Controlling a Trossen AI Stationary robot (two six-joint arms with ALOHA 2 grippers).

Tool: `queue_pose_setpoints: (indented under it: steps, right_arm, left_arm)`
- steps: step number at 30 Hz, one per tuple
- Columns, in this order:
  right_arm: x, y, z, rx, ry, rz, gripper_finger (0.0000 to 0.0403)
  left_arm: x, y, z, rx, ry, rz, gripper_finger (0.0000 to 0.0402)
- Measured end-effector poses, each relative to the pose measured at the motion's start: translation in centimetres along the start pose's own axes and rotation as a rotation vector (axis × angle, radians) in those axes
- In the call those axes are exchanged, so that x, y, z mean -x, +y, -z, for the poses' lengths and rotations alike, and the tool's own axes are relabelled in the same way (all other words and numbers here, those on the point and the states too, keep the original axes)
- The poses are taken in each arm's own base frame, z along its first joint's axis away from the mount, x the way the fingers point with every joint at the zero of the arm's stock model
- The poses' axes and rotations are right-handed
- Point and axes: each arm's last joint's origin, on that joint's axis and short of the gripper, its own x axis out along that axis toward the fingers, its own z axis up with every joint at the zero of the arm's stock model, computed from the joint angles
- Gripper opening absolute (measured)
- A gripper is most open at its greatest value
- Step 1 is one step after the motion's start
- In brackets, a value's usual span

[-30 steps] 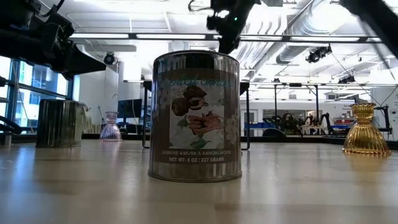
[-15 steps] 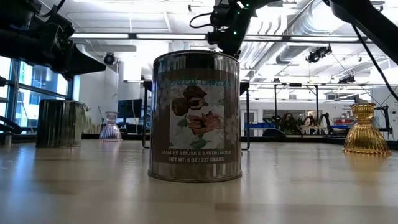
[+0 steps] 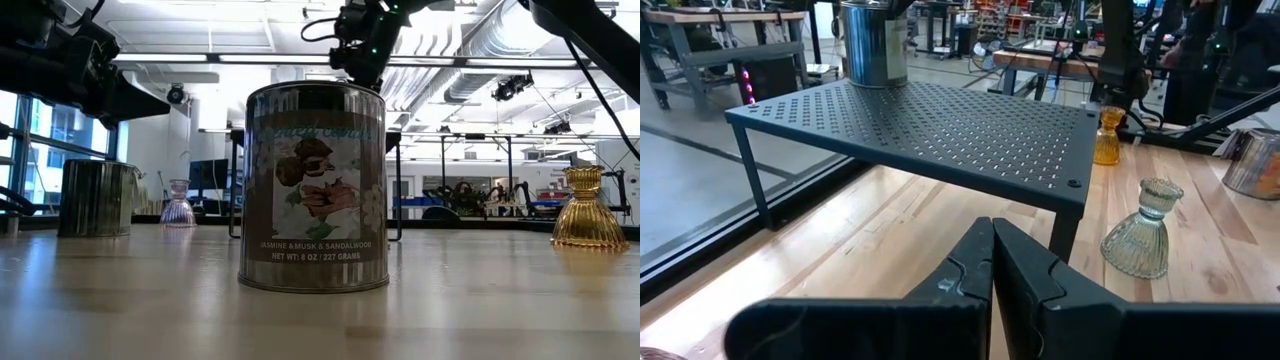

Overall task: Pick & Place candle stick holders
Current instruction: Put the right green scented candle on the shelf

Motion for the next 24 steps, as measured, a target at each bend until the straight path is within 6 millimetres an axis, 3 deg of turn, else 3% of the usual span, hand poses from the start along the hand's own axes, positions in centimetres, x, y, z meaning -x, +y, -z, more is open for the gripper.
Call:
queue_pose_setpoints:
  steps: [10, 14, 20, 24]
  right_arm:
    - [0.4, 0.6, -0.7, 0.019, -0.017, 0.064, 0.0101]
    - [1.3, 0.5, -1.0, 0.022, -0.044, 0.075, 0.0115]
    - [3.1, -0.6, -0.6, 0.005, -0.038, 0.175, 0.0059]
    - [3.2, -2.9, 1.1, -0.096, 0.054, 0.238, 0.0007]
  left_arm:
    - [0.0, 0.0, 0.0, 0.000, 0.000, 0.000, 0.0001]
    - [0.0, 0.0, 0.0, 0.001, 0.001, 0.000, 0.0001]
    - [0.0, 0.0, 0.0, 0.003, 0.005, 0.001, 0.0001]
    - [0.0, 0.0, 0.0, 0.003, 0.005, 0.001, 0.0001]
